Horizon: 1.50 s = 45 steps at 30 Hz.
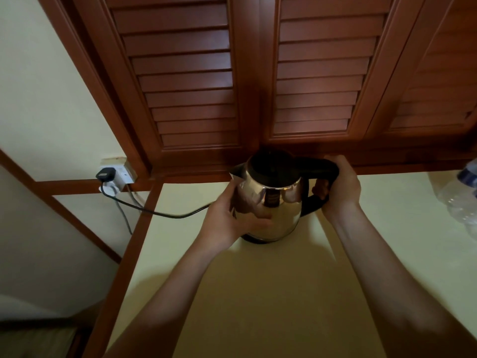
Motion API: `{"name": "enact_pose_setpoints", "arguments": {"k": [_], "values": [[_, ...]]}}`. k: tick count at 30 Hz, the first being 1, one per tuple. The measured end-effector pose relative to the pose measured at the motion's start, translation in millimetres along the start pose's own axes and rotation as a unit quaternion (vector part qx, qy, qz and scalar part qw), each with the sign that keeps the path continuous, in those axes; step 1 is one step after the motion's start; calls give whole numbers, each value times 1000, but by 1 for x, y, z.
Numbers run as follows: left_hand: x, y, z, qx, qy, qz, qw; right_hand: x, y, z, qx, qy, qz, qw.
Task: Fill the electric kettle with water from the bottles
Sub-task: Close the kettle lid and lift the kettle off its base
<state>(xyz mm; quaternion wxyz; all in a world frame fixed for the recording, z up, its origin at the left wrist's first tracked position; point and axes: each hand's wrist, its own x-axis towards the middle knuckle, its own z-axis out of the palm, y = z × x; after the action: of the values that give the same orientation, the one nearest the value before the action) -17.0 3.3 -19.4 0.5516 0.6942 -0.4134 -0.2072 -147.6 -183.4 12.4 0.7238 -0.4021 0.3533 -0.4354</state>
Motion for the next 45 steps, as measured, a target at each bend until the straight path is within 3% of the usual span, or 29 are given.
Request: {"name": "enact_pose_setpoints", "arguments": {"k": [10, 21, 33, 45], "values": [[3, 3, -3, -71, 2, -13, 997, 4, -2, 4, -31, -54, -29, 998], [-3, -12, -15, -70, 24, -13, 997, 0, 3, 22, -53, -77, -43, 995], [12, -7, -7, -65, 23, -22, 997, 23, 10, 10, -20, -55, -14, 998], [6, -12, -7, -87, 24, -36, 995, 22, 2, 20, -56, -81, -24, 995]]}}
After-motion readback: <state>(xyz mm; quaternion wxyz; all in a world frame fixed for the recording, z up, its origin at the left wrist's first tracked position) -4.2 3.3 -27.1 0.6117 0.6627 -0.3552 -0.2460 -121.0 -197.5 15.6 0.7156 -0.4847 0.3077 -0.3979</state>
